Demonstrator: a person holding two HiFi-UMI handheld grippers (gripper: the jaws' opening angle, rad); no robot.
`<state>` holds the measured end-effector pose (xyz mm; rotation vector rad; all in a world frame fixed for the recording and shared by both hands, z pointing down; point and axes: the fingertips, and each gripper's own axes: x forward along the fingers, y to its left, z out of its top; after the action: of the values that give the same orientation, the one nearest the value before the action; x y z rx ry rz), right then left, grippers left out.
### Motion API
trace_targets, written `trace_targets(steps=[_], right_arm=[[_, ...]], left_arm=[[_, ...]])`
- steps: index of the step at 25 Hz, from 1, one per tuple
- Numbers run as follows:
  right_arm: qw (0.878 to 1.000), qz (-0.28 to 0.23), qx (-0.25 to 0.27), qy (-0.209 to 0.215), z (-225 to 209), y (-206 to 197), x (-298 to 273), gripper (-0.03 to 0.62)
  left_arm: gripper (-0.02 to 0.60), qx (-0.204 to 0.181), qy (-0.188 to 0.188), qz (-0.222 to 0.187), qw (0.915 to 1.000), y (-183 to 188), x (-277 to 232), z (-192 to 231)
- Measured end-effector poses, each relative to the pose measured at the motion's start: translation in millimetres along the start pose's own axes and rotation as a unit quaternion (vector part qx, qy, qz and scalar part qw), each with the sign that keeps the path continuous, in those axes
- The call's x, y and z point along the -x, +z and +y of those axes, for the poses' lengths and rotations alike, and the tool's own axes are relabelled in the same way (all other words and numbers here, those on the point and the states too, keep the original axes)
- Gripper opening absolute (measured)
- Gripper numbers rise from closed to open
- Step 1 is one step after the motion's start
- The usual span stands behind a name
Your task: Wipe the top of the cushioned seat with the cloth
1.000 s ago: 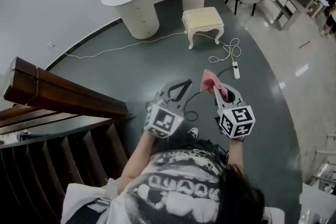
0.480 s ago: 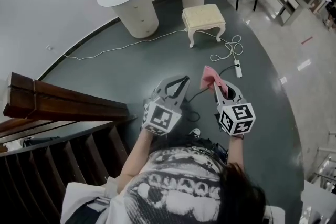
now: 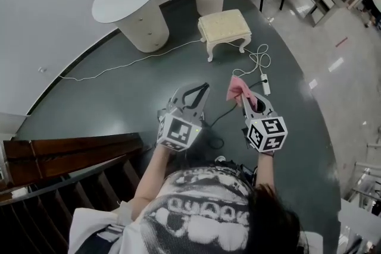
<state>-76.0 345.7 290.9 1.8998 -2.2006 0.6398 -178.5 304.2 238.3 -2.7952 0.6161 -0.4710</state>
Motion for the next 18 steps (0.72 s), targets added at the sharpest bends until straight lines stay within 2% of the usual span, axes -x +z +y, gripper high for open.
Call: trace_targets(steps=[9, 18], right_arm=[[1.000, 0.011, -0.009, -0.022, -12, 40, -104, 0.014], [0.998, 0.023, -0.015, -0.049, -27, 50, -147, 0.014]], left_arm=[[0.008, 0.006, -0.020, -0.006, 0.9998, -28, -57, 101], [0.008, 0.011, -0.044, -0.011, 0.9989, -44, -88, 137]])
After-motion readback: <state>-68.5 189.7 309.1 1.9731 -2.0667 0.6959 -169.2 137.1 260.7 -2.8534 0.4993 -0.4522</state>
